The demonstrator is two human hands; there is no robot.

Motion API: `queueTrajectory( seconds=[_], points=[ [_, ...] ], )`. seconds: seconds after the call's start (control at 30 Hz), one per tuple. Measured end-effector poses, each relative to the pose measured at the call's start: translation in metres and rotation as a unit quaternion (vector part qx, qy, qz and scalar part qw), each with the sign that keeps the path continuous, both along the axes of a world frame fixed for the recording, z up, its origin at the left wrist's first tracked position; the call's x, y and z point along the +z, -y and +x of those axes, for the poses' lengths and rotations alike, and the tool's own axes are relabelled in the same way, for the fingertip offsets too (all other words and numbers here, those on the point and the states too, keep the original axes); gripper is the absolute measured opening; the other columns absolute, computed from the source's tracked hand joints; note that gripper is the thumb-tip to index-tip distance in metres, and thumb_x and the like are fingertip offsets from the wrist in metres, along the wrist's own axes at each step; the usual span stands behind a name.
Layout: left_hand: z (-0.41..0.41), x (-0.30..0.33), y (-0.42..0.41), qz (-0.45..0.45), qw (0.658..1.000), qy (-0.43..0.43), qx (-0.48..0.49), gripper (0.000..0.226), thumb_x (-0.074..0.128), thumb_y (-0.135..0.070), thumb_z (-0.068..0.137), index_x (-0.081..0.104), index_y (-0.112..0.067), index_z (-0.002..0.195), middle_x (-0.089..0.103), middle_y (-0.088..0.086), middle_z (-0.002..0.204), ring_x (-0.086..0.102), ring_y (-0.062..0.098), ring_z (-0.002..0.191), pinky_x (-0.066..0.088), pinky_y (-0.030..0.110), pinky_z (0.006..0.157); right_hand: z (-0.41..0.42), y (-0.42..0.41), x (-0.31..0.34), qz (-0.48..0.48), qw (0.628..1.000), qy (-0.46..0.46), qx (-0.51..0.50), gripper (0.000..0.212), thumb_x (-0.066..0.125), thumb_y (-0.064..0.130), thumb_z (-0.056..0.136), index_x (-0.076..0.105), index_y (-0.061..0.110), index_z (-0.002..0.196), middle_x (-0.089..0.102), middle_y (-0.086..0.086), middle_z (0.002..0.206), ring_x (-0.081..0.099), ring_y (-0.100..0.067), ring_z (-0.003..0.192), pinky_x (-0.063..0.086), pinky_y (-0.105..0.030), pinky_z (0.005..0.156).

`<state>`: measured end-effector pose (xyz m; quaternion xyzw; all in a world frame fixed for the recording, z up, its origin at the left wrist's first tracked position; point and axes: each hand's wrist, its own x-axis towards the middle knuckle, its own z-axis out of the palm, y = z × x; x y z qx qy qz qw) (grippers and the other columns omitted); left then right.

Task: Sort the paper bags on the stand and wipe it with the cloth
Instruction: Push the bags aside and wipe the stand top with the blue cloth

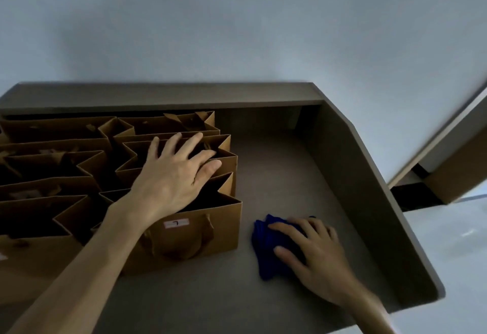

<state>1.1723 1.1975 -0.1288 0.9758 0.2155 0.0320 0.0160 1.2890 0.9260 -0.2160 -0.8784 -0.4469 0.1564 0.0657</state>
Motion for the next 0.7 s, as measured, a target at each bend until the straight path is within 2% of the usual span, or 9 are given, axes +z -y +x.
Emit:
queueTrajectory(
  seconds=[0.1,0.2,0.3,0.47,0.6,0.7],
  points=[
    [0.0,-0.001,0.001,0.012,1.0,-0.003,-0.008,0.087,-0.021,-0.065,0.075,0.025,-0.042,0.145,0.006,-0.005,0.16,0.004,0.027,0.147,0.005,0.057,0.117,-0.005,-0.018,-0.01,-0.031,0.998,0.055,-0.021,0.068,0.017,0.083,0.082,0.003,0.056,0.143,0.014,0.015,0.156,0.014,-0.016,0.144,0.011,-0.044,0.116],
    [0.003,-0.003,-0.003,0.012,1.0,0.003,-0.009,0.087,-0.022,-0.064,0.075,0.025,-0.042,0.144,0.006,-0.006,0.16,0.004,0.026,0.147,0.005,0.057,0.117,0.017,-0.045,-0.015,0.002,0.997,0.072,-0.02,0.065,0.017,0.078,0.084,0.009,0.053,0.144,0.02,0.012,0.155,0.02,-0.015,0.144,0.012,-0.047,0.117],
    [0.003,-0.003,-0.006,0.011,1.0,0.016,-0.008,0.083,-0.018,-0.065,0.079,0.031,-0.042,0.142,0.01,-0.007,0.16,0.007,0.025,0.147,0.006,0.056,0.117,0.056,-0.085,-0.021,0.034,0.995,0.096,-0.021,0.058,0.026,0.069,0.093,0.015,0.048,0.146,0.03,0.007,0.152,0.028,-0.017,0.141,0.018,-0.051,0.115],
    [0.003,-0.001,-0.005,0.001,1.0,0.024,-0.002,0.081,-0.014,-0.066,0.08,0.035,-0.043,0.14,0.013,-0.009,0.159,0.008,0.023,0.147,0.007,0.055,0.117,0.12,-0.169,-0.022,0.031,0.992,0.105,-0.055,0.057,0.026,0.063,0.098,0.019,0.04,0.15,0.031,-0.002,0.156,0.023,-0.03,0.145,0.018,-0.062,0.114],
    [0.002,0.0,-0.006,-0.005,0.999,0.043,-0.005,0.077,-0.008,-0.065,0.084,0.042,-0.041,0.137,0.018,-0.009,0.158,0.012,0.022,0.146,0.009,0.054,0.117,0.131,-0.191,-0.019,0.012,0.991,0.115,-0.073,0.058,0.025,0.061,0.099,0.02,0.036,0.152,0.032,-0.007,0.155,0.027,-0.034,0.143,0.019,-0.061,0.113],
    [0.002,-0.001,-0.004,-0.004,0.999,0.053,-0.01,0.076,-0.006,-0.064,0.085,0.045,-0.039,0.136,0.021,-0.008,0.157,0.015,0.022,0.146,0.01,0.053,0.117,0.116,-0.177,-0.02,0.05,0.989,0.127,-0.06,0.056,0.029,0.06,0.098,0.025,0.038,0.149,0.042,-0.004,0.149,0.034,-0.03,0.138,0.022,-0.057,0.112]
  ],
)
